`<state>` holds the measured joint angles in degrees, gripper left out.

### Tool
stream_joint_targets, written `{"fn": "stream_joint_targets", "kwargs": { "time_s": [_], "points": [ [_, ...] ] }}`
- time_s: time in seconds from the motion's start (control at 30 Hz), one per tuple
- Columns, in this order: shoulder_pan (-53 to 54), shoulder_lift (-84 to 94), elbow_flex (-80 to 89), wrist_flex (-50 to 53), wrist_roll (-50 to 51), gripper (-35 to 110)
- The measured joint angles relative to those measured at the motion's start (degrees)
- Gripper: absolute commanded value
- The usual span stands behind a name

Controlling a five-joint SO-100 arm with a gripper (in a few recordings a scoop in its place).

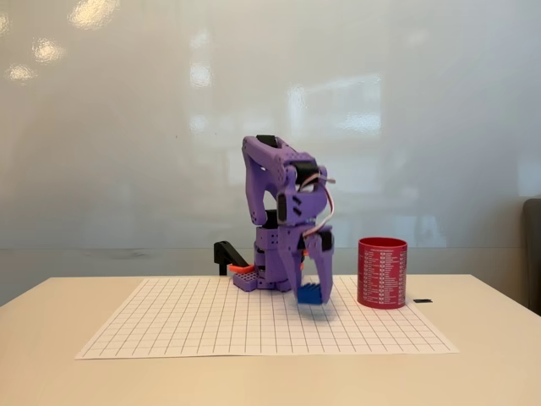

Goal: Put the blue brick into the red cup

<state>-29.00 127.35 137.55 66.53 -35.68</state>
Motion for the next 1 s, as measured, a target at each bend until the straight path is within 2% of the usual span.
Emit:
{"fn": "stream_joint_targets", "kwargs": {
  "time_s": [0.2,0.37,0.7,1.0],
  "points": [
    [-1.8,4.0,-14.5,5.0,1.3,-1],
    [-3.6,5.7,-23.5,12.2,6.7,-1],
    [-17.2,13.1,-24.5,26.8,20.8,-1],
    [-31.5,10.1,-24.6,26.0,35.4,-1]
  ]
}}
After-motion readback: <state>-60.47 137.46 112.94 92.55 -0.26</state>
